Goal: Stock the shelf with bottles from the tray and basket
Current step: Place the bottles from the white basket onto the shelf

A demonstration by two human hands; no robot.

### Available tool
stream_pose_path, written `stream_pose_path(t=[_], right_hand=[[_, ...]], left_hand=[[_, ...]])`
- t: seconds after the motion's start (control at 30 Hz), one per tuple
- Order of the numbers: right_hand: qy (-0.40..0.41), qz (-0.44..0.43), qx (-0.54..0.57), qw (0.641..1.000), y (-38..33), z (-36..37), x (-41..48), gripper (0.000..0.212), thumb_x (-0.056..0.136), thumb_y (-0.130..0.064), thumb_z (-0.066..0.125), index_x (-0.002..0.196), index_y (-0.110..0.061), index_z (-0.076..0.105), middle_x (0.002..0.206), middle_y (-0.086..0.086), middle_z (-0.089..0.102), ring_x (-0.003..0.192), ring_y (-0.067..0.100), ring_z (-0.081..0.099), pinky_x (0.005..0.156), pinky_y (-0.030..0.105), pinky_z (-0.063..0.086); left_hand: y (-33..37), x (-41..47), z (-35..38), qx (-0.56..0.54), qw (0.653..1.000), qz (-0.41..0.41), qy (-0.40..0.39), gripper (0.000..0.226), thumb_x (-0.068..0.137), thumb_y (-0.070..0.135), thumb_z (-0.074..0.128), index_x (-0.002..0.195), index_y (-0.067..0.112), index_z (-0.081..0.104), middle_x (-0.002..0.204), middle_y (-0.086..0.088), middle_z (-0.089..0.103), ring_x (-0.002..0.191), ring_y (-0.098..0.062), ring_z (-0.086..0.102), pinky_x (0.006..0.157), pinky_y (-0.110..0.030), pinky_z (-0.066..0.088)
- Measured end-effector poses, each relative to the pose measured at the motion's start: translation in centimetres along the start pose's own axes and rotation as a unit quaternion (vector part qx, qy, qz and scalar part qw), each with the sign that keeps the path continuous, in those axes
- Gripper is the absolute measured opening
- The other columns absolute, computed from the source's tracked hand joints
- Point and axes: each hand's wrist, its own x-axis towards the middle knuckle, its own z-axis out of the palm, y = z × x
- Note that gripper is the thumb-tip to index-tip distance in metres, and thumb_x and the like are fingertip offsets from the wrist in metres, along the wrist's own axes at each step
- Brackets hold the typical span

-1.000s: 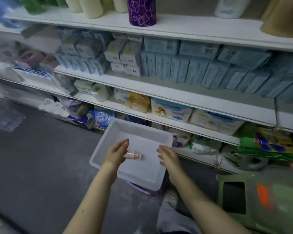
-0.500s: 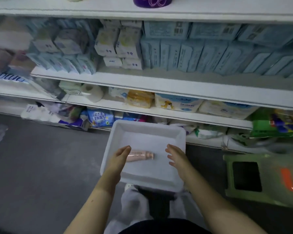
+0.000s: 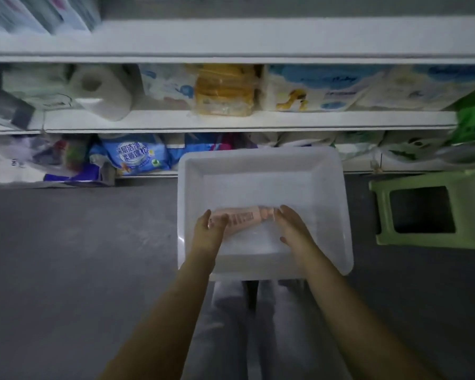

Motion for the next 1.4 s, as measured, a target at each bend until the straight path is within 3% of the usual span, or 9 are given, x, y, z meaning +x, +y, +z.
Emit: stream_pose_path(t=[0.13,0.27,0.47,0.57,0.73,0.97,1.03,1.23,1.4], right_hand=[[0.013,-0.009,0.022,1.000,0.9,1.5,3.4,0.055,0.100,-0.041,0.048,0.150,-0.026,0.031,0.156,-0.002,0.031,0.139,0.021,0.036,0.113,0.042,0.035],[0.010,-0.001,0.017,1.000,1.7,2.6,5.3,0.056,0.099,-0.040,0.048,0.149,-0.020,0.034,0.151,0.000,0.036,0.135,0.021,0.039,0.113,0.044,0.034],[0.025,-0.017,-0.002,1.000,2.4,3.0,6.1,0.006,0.103,-0.025,0.044,0.105,-0.027,0.050,0.091,-0.014,0.051,0.086,0.005,0.048,0.095,0.032,0.042],[0.043,-0.023,0.000,0.999,2.5,2.8,6.6,0.013,0.102,-0.020,0.047,0.091,-0.026,0.052,0.087,-0.014,0.052,0.078,0.000,0.048,0.088,0.029,0.042],[0.038,-0.031,-0.019,0.999,3.2,2.1,7.5,0.016,0.101,-0.026,0.046,0.103,-0.017,0.060,0.096,-0.005,0.061,0.084,0.008,0.055,0.070,0.021,0.042],[0.101,-0.061,0.035,0.992,2.5,0.3,5.7,0.029,0.100,-0.016,0.051,0.122,0.001,0.059,0.083,-0.011,0.052,0.082,0.008,0.053,0.072,0.013,0.043],[0.115,-0.087,0.042,0.989,2.2,-0.5,4.3,0.028,0.098,-0.019,0.053,0.121,-0.005,0.061,0.083,-0.017,0.054,0.077,-0.001,0.053,0.061,0.000,0.038],[0.181,-0.176,0.120,0.960,-1.0,-2.9,-2.7,0.023,0.093,-0.022,0.063,0.117,-0.022,0.061,0.113,-0.011,0.053,0.103,0.001,0.055,0.081,0.007,0.039],[0.214,-0.274,0.204,0.915,-5.5,-4.6,-10.6,0.014,0.091,-0.017,0.065,0.098,-0.029,0.063,0.126,0.004,0.053,0.100,-0.002,0.057,0.077,0.008,0.044]], left_hand=[[-2.0,4.2,0.7,0.008,1.000,-0.002,0.014,0.068,0.095,0.041,0.057,0.153,0.023,0.027,0.161,-0.006,0.016,0.138,-0.030,0.036,0.109,-0.041,0.032],[-3.7,6.4,1.0,-0.015,0.999,-0.016,0.029,0.071,0.093,0.043,0.058,0.153,0.023,0.025,0.158,-0.008,0.022,0.135,-0.031,0.039,0.105,-0.041,0.035],[-4.6,7.6,1.6,0.024,0.997,-0.010,0.072,0.066,0.089,0.045,0.064,0.146,0.026,0.038,0.151,0.001,0.024,0.129,-0.032,0.042,0.108,-0.050,0.041],[-4.8,8.1,1.7,0.062,0.996,-0.013,0.068,0.067,0.085,0.053,0.064,0.143,0.031,0.040,0.150,0.001,0.026,0.129,-0.035,0.040,0.107,-0.053,0.040],[-5.1,8.7,2.1,0.064,0.997,-0.017,0.035,0.073,0.079,0.059,0.062,0.144,0.035,0.038,0.140,-0.007,0.046,0.125,-0.034,0.045,0.106,-0.053,0.040],[-4.2,7.4,2.1,0.033,0.999,-0.028,0.005,0.071,0.086,0.044,0.069,0.146,0.023,0.039,0.141,-0.007,0.051,0.125,-0.030,0.049,0.111,-0.047,0.036],[-3.5,6.1,1.9,0.048,0.999,-0.012,-0.010,0.074,0.083,0.044,0.071,0.146,0.023,0.039,0.139,-0.007,0.052,0.125,-0.029,0.050,0.111,-0.046,0.036],[0.8,-0.5,0.6,0.144,0.984,0.060,-0.080,0.114,0.051,0.076,0.067,0.149,0.029,0.033,0.145,-0.001,0.048,0.131,-0.029,0.045,0.114,-0.050,0.030],[5.9,-8.1,-1.0,0.215,0.954,0.173,-0.115,0.086,0.075,0.055,0.075,0.146,0.025,0.036,0.142,-0.003,0.050,0.129,-0.029,0.047,0.112,-0.052,0.033]])
